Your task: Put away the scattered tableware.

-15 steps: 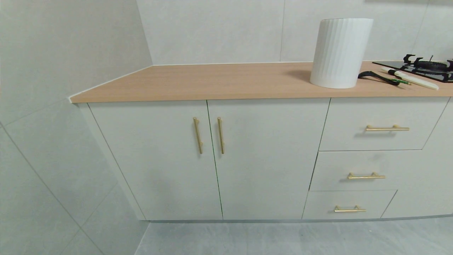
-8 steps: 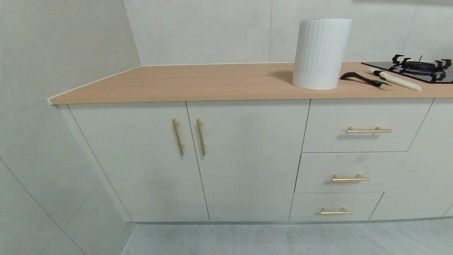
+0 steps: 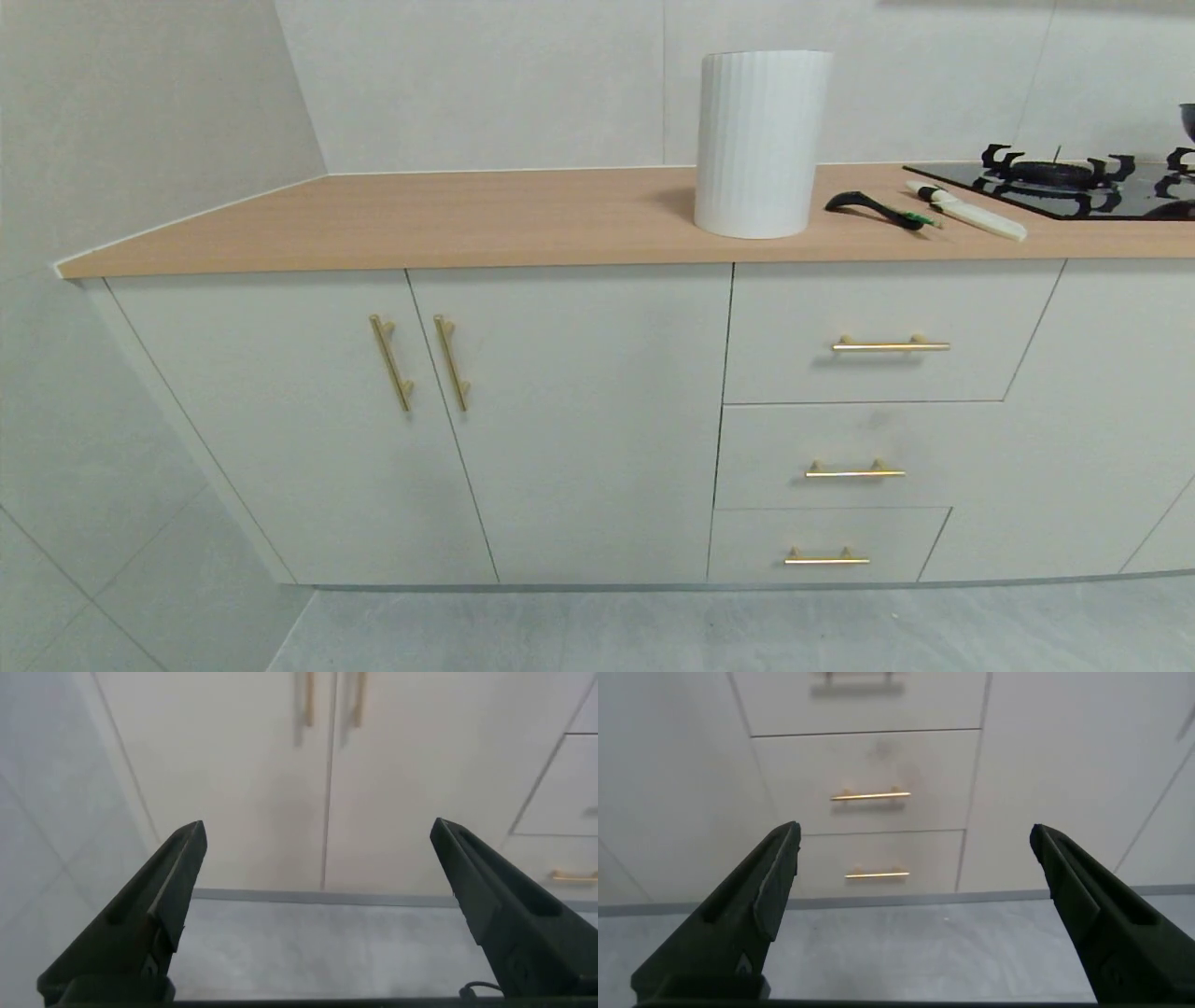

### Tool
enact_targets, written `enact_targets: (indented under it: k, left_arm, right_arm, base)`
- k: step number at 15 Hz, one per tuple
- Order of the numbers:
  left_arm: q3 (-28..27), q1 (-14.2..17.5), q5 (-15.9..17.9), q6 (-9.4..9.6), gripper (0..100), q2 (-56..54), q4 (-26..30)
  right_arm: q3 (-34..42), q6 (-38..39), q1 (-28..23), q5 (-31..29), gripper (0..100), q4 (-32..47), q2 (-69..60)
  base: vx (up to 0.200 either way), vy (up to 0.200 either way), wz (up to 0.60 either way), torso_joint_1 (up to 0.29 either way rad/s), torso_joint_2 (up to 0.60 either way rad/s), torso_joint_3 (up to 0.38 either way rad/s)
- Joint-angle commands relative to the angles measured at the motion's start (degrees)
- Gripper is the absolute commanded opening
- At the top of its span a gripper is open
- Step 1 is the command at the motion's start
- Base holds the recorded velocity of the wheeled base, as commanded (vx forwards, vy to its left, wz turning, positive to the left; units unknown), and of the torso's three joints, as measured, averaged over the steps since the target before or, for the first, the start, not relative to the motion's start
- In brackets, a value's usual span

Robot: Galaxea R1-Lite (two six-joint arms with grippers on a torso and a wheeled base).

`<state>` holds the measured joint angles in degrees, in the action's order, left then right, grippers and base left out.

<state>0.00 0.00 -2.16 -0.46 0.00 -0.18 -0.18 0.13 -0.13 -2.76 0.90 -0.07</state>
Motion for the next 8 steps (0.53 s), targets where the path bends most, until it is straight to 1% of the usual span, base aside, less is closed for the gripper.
enact_targets:
  k: [1,8]
  left_arm:
    - [0.0,0.0,0.0,-0.06,100,0.1,0.0]
    - [0.0,0.0,0.0,0.02,100,0.1,0.0]
  right_arm:
    - [0.0,0.0,0.0,-0.1,100,0.0,0.1]
    - [0.0,0.0,0.0,-0.1,100,0.0,0.1]
  base:
    - [0.0,-0.2,0.0,0.007,0.01,0.002]
    - [0.0,0.0,0.0,0.0,0.0,0.0]
